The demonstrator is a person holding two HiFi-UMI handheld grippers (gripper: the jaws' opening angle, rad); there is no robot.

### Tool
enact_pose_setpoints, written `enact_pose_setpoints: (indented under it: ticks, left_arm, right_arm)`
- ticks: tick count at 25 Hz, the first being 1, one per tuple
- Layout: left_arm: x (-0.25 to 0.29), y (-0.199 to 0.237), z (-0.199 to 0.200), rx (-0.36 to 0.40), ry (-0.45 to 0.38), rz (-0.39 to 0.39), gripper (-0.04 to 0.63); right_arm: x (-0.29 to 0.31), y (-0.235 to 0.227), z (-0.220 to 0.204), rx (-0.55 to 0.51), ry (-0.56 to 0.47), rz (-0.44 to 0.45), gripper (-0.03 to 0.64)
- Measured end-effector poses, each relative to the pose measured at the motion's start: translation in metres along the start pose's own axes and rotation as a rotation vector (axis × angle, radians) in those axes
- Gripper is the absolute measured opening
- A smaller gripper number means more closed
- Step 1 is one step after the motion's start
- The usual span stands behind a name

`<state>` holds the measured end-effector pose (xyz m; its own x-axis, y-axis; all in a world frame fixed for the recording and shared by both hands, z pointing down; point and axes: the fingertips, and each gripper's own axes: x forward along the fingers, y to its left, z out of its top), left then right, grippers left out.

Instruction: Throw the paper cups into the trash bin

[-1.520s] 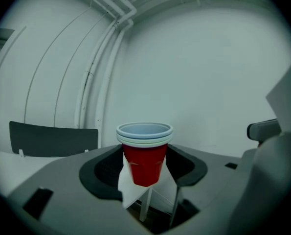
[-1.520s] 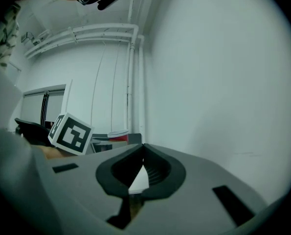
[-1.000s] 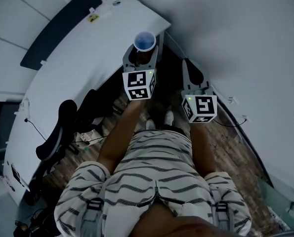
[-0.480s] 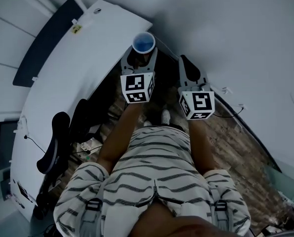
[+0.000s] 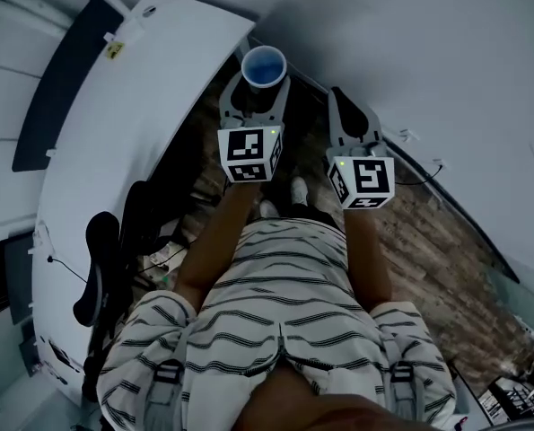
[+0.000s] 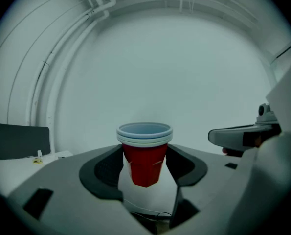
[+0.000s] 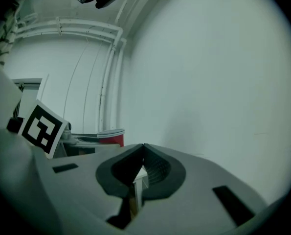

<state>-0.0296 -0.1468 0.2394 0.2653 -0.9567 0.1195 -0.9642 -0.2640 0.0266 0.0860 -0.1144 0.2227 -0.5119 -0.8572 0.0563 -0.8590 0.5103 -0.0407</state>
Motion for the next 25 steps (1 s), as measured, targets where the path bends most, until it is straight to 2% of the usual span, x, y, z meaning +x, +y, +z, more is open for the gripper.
enact_pose_setpoints:
  ticks: [9,13,25]
  left_arm:
    - [0.020,-0.006,-0.045,0.014,0.095,-0.039,0.291]
    - [0.028,-0.007,-0.070,-0.004,0.140,-0.058,0.291]
    - [0.071,0.000,-0.166,-0.031,0.270,-0.083,0.291]
  right_arm:
    - [0.009,-0.019,-0.044,0.056,0.078,-0.042,0.009]
    - [0.011,-0.021,-0.063,0.076,0.106,-0.048,0.009]
    - [0.029,-0.041,-0.143,0.137,0.208,-0.087,0.009]
